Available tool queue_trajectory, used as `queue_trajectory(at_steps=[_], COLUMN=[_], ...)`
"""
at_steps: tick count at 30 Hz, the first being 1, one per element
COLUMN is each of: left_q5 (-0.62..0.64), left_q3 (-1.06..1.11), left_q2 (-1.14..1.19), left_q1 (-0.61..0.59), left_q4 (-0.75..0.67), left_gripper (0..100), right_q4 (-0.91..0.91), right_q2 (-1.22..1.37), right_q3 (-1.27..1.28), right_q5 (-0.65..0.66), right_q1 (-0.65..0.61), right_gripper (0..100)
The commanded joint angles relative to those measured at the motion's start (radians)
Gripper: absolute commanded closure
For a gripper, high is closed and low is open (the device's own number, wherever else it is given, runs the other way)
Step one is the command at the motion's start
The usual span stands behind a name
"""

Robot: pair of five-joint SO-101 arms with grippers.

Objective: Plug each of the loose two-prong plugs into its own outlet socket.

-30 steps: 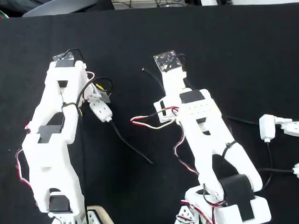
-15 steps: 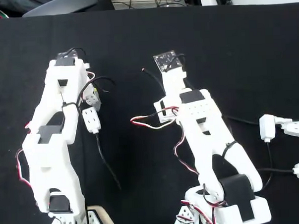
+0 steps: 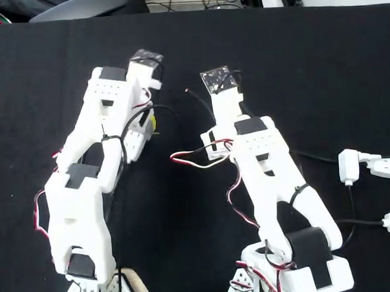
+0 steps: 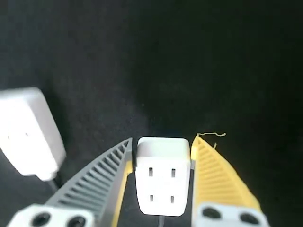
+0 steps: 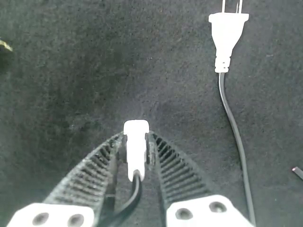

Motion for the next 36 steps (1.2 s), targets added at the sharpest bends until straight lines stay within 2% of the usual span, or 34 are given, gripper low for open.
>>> queue_trajectory(at_steps=[1, 6, 12, 19, 25, 28, 32, 36], left_q5=[-0.235, -0.466, -0.471, -0.333, -0.262, -0.244, -0.219, -0.181], left_q3=[-0.084, -0.076, -0.058, -0.059, -0.041, 0.007, 0.151, 0.455], left_q2=[-0.011, -0.009, -0.017, -0.018, -0.058, -0.11, -0.232, -0.428], left_q1=[0.004, 0.004, 0.012, -0.021, -0.087, -0.113, -0.173, -0.265], left_q4=[0.026, 0.16, 0.184, 0.187, 0.189, 0.184, 0.152, -0.011], left_gripper=[82, 82, 70, 70, 70, 74, 76, 77], right_q4=[-0.006, -0.005, 0.031, 0.028, 0.029, 0.037, 0.086, 0.144], right_q2=[-0.012, -0.012, -0.013, -0.013, -0.015, -0.015, -0.042, -0.137], right_q3=[-0.05, -0.05, -0.056, -0.056, -0.056, -0.056, -0.068, -0.065], right_q5=[0.005, 0.006, 0.066, 0.061, 0.06, 0.064, 0.066, 0.069], right_q1=[-0.006, -0.006, -0.006, -0.005, -0.006, -0.011, -0.014, -0.046], right_gripper=[98.5, 98.5, 98.5, 98.5, 98.6, 98.6, 98.6, 98.6])
